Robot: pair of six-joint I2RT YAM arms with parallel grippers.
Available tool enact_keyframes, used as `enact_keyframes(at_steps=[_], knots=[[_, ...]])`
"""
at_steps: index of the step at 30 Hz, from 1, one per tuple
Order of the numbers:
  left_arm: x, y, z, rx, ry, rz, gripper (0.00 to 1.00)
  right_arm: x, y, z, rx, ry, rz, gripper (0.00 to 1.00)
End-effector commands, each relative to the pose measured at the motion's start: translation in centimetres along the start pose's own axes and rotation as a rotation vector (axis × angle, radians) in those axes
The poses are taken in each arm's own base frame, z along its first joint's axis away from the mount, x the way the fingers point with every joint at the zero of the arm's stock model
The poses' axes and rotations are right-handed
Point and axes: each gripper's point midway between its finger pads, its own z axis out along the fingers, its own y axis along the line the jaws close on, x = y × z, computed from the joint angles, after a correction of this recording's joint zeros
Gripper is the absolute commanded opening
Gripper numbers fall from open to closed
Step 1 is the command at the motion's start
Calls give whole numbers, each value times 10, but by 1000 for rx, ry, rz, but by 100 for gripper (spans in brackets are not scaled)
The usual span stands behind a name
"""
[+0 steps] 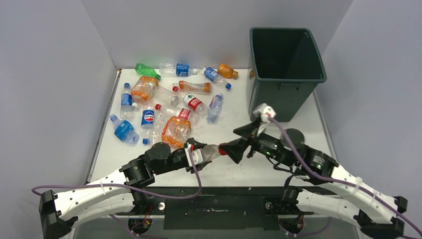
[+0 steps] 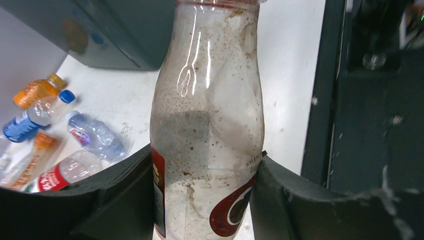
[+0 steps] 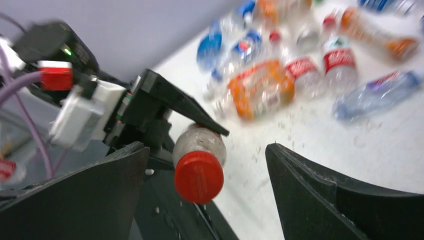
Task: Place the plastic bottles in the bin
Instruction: Place the plastic bottle in the trash bin.
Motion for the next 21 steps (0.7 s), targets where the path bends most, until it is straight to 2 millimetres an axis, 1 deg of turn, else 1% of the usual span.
enact_keyframes(at_steps=[1, 3, 5, 7, 15, 21], knots=[[-83, 29, -4, -79, -288, -294, 16, -83, 0, -28, 11, -465, 76, 90], [-93, 39, -5, -81, -339, -409, 11, -90, -5, -31, 29, -528, 93, 90], [-100, 47, -7, -73, -389, -504, 9, -92, -8, -29, 27, -577, 112, 90], [-103, 50, -7, -54, -425, -557, 8, -90, -9, -22, 16, -605, 124, 90], [-102, 47, -3, -23, -437, -595, 3, -93, -3, 12, -24, -624, 130, 90], [-100, 45, -2, -15, -429, -581, 0, -97, -5, 25, -11, -636, 125, 92]])
